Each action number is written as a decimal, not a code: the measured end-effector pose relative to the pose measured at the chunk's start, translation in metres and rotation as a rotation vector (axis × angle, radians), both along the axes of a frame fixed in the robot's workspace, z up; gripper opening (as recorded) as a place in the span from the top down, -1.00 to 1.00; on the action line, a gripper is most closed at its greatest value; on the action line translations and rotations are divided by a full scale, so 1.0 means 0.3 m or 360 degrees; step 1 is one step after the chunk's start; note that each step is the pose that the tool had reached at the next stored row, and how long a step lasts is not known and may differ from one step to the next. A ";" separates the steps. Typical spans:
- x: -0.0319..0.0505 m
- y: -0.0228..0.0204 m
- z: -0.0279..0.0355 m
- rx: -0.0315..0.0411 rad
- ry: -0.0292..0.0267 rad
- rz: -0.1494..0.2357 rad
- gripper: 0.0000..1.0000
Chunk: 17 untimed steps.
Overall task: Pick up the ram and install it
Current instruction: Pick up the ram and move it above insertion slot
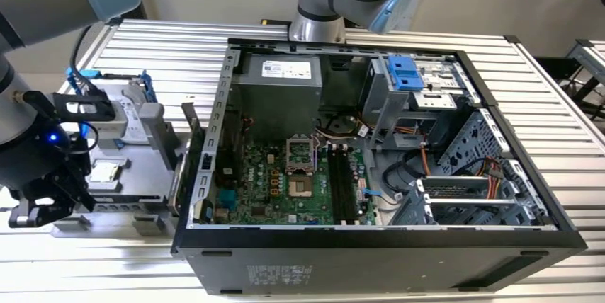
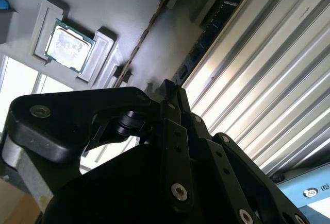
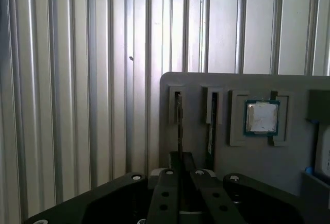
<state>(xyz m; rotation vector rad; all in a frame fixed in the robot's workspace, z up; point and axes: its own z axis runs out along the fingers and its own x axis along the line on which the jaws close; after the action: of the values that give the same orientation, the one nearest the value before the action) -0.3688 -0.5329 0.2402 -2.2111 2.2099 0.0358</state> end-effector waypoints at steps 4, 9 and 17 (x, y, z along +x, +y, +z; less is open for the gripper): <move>0.000 0.000 0.001 0.0000 0.00003 0.0000 1.00; 0.000 0.000 0.003 -0.0001 0.00005 0.0000 1.00; 0.000 0.000 0.026 0.0000 0.00003 0.0000 1.00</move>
<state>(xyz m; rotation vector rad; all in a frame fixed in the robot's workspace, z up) -0.3688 -0.5330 0.2479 -2.2113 2.2101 0.0357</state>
